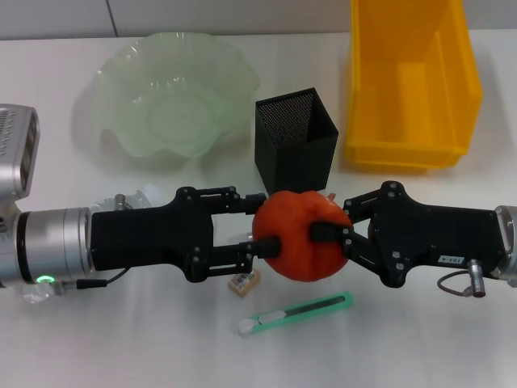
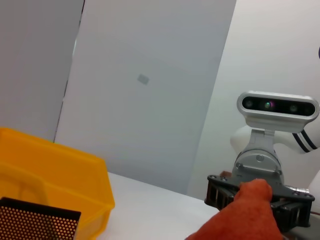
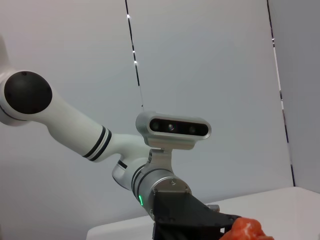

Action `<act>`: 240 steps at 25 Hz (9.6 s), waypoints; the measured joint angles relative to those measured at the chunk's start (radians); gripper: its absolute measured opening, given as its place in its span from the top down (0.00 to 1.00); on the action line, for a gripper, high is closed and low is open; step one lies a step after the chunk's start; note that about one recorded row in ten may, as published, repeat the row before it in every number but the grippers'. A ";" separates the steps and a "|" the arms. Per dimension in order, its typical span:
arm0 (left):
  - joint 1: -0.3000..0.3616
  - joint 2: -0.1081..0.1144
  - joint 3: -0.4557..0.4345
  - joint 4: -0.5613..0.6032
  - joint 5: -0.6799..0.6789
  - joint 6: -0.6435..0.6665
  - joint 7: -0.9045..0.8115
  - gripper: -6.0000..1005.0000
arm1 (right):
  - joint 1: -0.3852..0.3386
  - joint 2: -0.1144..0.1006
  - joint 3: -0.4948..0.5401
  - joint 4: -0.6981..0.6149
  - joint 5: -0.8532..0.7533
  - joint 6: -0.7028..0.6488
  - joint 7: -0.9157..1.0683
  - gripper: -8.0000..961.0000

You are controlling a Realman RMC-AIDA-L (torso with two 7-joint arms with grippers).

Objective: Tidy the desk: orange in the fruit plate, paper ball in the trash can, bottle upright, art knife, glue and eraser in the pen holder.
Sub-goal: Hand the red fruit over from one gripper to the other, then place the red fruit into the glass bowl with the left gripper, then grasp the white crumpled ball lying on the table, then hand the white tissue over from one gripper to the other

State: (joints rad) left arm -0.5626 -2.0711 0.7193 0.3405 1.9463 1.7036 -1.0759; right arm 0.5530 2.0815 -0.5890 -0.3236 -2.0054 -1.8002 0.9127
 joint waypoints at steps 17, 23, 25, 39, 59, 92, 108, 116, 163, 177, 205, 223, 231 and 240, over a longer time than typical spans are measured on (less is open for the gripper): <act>-0.002 -0.001 0.012 0.000 -0.001 0.006 0.003 0.78 | 0.001 0.000 0.000 -0.004 -0.004 0.008 0.008 0.85; -0.004 -0.001 0.012 0.001 0.000 0.007 0.001 0.82 | -0.003 0.001 0.001 -0.006 0.001 0.011 0.008 0.78; -0.005 -0.001 0.012 0.000 -0.001 0.007 0.000 0.83 | -0.001 0.001 0.000 -0.004 0.000 0.015 0.007 0.74; 0.002 0.003 -0.020 0.009 -0.013 0.001 0.003 0.91 | -0.031 -0.003 0.008 -0.010 0.002 0.020 -0.010 0.31; 0.033 0.001 -0.154 -0.050 -0.212 -0.058 0.089 0.94 | -0.144 0.001 0.103 0.057 0.031 0.163 -0.103 0.21; -0.052 -0.009 -0.155 -0.194 -0.489 -0.568 0.260 0.89 | -0.191 0.003 0.198 0.133 0.031 0.266 -0.192 0.14; -0.041 0.001 -0.116 -0.161 -0.484 -0.422 0.194 0.54 | -0.184 0.003 0.198 0.130 0.031 0.265 -0.193 0.14; 0.098 0.010 0.180 0.150 -0.441 -0.201 -0.003 0.24 | -0.177 0.001 0.198 0.121 0.031 0.265 -0.193 0.14; -0.053 0.002 0.408 0.515 0.320 -0.355 -0.507 0.17 | -0.175 -0.001 0.199 0.109 0.031 0.257 -0.189 0.14; -0.069 0.000 0.422 0.513 0.368 -0.375 -0.513 0.24 | -0.171 -0.002 0.199 0.109 0.031 0.257 -0.188 0.14; -0.066 0.009 -0.025 0.170 0.086 -0.078 -0.684 0.51 | -0.151 0.005 0.187 0.250 0.024 0.177 -0.455 0.14; -0.025 0.000 -0.053 -0.062 -0.067 -0.054 -0.769 0.51 | -0.114 0.011 0.253 0.452 0.030 0.198 -0.731 0.14; -0.020 -0.002 -0.054 -0.086 -0.074 -0.062 -0.767 0.51 | -0.093 0.011 0.276 0.488 0.030 0.224 -0.746 0.14; -0.022 -0.003 -0.054 -0.110 -0.082 -0.065 -0.765 0.51 | -0.081 0.011 0.301 0.505 0.027 0.229 -0.748 0.14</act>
State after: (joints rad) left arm -0.5848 -2.0742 0.6656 0.2304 1.8642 1.6385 -1.8411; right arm 0.4723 2.0923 -0.2878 0.1818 -1.9783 -1.5707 0.1647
